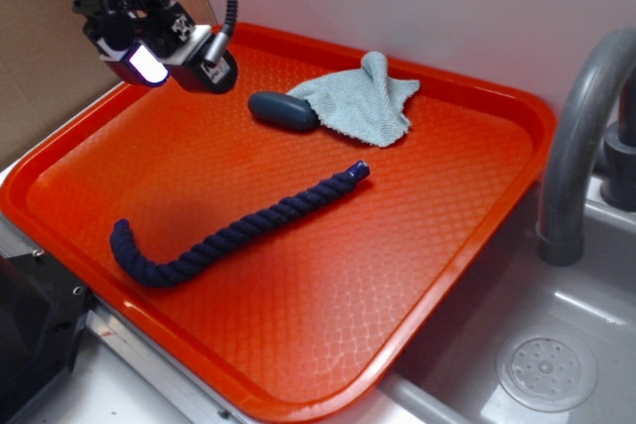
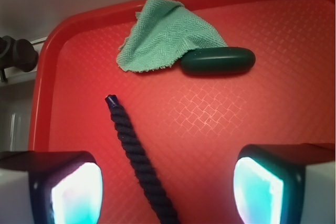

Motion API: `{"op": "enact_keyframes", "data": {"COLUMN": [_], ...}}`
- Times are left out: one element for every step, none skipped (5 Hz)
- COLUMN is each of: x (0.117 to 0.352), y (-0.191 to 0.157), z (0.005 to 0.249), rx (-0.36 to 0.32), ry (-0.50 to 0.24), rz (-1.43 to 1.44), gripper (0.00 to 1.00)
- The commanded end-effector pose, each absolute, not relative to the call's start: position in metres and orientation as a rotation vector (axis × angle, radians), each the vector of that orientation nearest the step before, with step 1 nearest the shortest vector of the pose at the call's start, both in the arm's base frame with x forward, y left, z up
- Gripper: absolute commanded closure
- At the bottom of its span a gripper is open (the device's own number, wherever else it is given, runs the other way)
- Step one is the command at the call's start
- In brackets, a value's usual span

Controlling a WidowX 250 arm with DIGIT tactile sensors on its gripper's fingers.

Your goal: Grab the blue cloth.

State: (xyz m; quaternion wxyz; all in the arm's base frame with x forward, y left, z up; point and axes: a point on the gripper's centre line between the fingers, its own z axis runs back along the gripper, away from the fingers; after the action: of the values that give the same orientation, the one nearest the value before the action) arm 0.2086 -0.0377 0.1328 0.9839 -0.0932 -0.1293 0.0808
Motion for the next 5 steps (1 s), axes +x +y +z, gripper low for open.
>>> {"op": "enact_keyframes", "data": {"x": [0.214, 0.263, 0.303, 0.323, 0.343], "y": [-0.037, -0.058, -0.082, -0.100, -0.107], "z": [0.142, 0.109, 0.106, 0.102, 0.079], "rx": [-0.188, -0.100, -0.175, -0.194, -0.120], "ry": [-0.287, -0.339, -0.393, -0.405, -0.404], "rz": [0.167, 0.340, 0.372, 0.349, 0.339], "gripper": [0.00, 0.00, 0.00, 0.00, 0.00]}}
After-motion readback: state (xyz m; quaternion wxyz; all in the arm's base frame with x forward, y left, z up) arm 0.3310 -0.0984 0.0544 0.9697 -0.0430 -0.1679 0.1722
